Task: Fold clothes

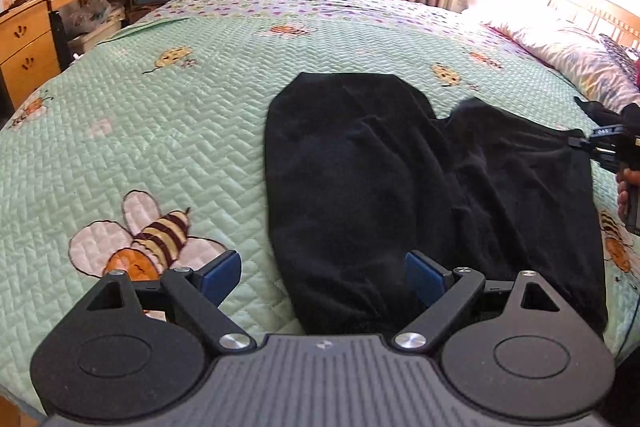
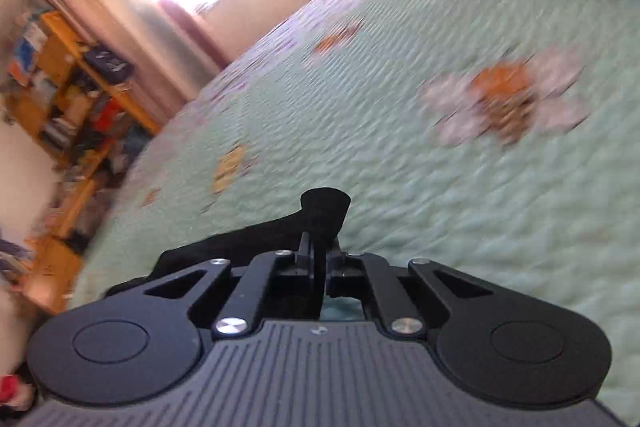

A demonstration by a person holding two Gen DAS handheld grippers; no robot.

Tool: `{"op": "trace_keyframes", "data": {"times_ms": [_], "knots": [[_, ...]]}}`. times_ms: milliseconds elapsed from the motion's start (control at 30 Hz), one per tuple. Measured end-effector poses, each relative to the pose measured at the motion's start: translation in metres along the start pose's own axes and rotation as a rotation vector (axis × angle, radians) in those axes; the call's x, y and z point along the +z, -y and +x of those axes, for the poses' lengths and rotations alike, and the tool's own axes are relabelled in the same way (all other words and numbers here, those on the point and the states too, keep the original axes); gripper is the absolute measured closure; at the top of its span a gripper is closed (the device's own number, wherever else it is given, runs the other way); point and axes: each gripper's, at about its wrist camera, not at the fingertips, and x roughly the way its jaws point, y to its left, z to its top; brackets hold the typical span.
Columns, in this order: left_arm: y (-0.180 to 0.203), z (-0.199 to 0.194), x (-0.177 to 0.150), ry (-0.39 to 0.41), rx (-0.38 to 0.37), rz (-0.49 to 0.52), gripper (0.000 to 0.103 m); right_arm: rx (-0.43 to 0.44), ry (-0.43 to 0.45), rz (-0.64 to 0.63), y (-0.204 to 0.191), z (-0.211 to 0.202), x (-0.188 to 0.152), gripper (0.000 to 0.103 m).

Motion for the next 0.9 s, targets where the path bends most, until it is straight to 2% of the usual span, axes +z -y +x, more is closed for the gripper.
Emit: {"op": "trace_keyframes", "data": {"times_ms": [67,167,400,467,567,600,633,700,767,800,900], "knots": [[0.007,0.0,-0.002,-0.002,-0.011,0.024,0.013,-0.09,0.029,-0.012,0.019,-0.014,0.006,0.098],[0.014,0.004,-0.004,-0.01,-0.024,0.043,0.013,-0.135,-0.03,-0.003,0.043,-0.013,0.003,0.098],[0.003,0.002,-0.005,0.004,-0.034,0.017,0.013,-0.175,-0.011,-0.018,0.042,-0.018,-0.005,0.099],[-0.005,0.003,-0.005,0.007,-0.041,-0.011,0.013,-0.172,0.002,0.05,0.051,-0.022,-0.002,0.097],[-0.016,0.005,-0.003,0.016,-0.055,-0.039,0.013,-0.265,0.055,0.039,0.044,-0.033,-0.003,0.087],[-0.018,0.007,-0.002,0.021,-0.056,-0.043,0.013,-0.323,0.091,0.032,0.04,-0.039,-0.004,0.079],[-0.019,0.008,0.0,0.025,-0.057,-0.042,0.013,-0.369,0.127,0.032,0.036,-0.046,-0.004,0.076],[-0.02,0.013,0.005,0.033,-0.053,-0.034,0.013,-0.404,0.212,0.027,0.028,-0.066,-0.006,0.072],[-0.021,0.018,0.015,0.047,-0.047,-0.031,0.013,-0.276,0.241,-0.006,0.006,-0.079,-0.012,0.068],[-0.023,0.022,0.022,0.056,-0.044,-0.041,0.013,-0.182,0.206,-0.044,-0.009,-0.078,-0.018,0.064],[-0.038,0.041,0.052,0.069,0.012,-0.105,0.013,0.111,0.003,-0.226,-0.074,-0.057,-0.05,0.064]]}}
